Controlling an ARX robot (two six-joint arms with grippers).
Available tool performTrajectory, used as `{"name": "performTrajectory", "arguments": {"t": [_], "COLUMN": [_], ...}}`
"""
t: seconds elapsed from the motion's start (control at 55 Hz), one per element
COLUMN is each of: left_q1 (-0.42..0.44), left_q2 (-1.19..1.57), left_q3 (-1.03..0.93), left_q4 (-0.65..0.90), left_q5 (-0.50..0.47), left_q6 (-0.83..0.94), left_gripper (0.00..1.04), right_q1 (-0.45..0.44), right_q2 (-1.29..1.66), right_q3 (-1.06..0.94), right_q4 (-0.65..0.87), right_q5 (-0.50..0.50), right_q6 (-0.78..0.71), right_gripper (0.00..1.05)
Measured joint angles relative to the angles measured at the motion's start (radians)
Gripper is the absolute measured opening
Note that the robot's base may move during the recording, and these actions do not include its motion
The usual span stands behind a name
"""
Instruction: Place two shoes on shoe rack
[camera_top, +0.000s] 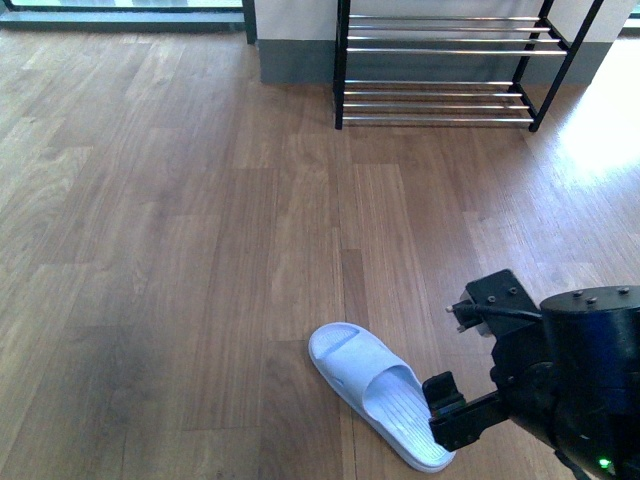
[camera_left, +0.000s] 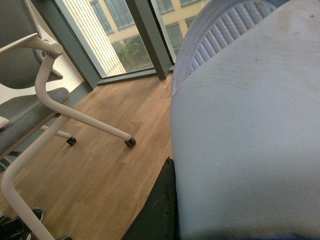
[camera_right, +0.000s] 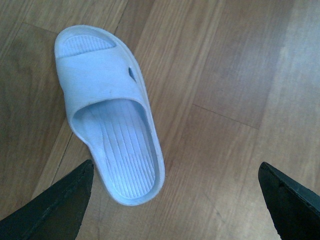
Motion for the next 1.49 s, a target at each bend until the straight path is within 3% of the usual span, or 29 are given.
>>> {"name": "performTrajectory", "arguments": {"t": [0.564, 1.219, 1.492], "left_q1": [0.000, 0.000, 0.000], "left_q2": [0.000, 0.000, 0.000], "left_q3": [0.000, 0.000, 0.000], "left_q4": [0.000, 0.000, 0.000], "left_q5": [0.000, 0.000, 0.000], "left_q6": [0.000, 0.000, 0.000], "left_gripper": [0.02, 0.02, 0.02], "right_q1": [0.012, 0.037, 0.014], "right_q2": [0.333, 0.521, 0.620], "right_q3": [0.251, 0.428, 0.582], "right_q4": [0.140, 0.182, 0.097], "right_q5": [0.003, -0.020, -0.043], "right_q6": [0.063, -0.106, -0.177], "right_gripper": [0.95, 0.95, 0.95]}}
